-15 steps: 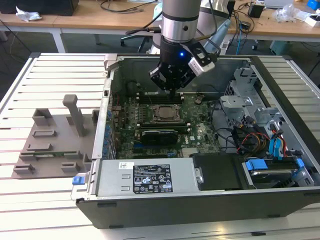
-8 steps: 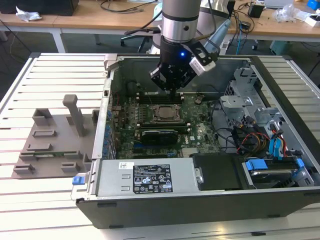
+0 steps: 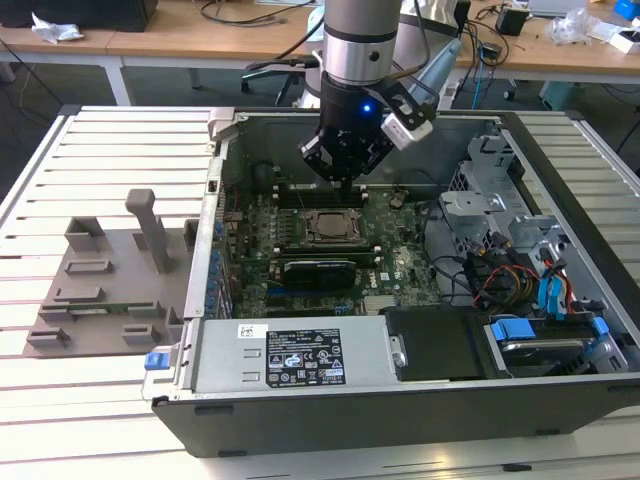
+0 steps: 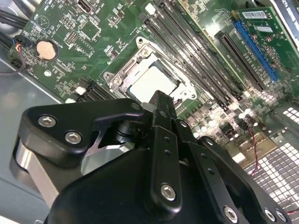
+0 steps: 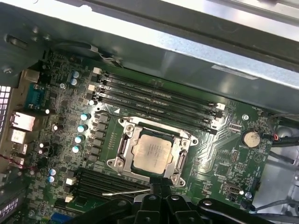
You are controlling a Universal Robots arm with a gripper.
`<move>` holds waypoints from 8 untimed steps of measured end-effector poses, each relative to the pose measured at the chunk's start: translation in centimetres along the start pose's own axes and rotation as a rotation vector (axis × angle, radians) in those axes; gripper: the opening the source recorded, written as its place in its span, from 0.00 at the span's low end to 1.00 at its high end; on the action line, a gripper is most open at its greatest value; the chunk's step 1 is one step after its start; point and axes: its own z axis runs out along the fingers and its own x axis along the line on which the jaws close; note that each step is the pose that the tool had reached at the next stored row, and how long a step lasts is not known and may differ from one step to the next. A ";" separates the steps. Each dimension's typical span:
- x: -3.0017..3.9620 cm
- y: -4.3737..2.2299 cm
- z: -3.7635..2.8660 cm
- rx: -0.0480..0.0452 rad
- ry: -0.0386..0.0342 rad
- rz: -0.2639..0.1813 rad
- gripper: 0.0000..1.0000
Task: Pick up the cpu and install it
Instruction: 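Install the first cpu locking lever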
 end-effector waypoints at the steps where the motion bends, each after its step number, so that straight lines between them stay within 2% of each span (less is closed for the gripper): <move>1: 0.00 0.00 0.00 -0.0003 -0.0003 -0.003 0.11; 4: 0.01 0.00 0.00 -0.0069 -0.0016 0.005 0.11; 8: 0.00 0.00 0.03 -0.0107 0.0007 0.067 0.11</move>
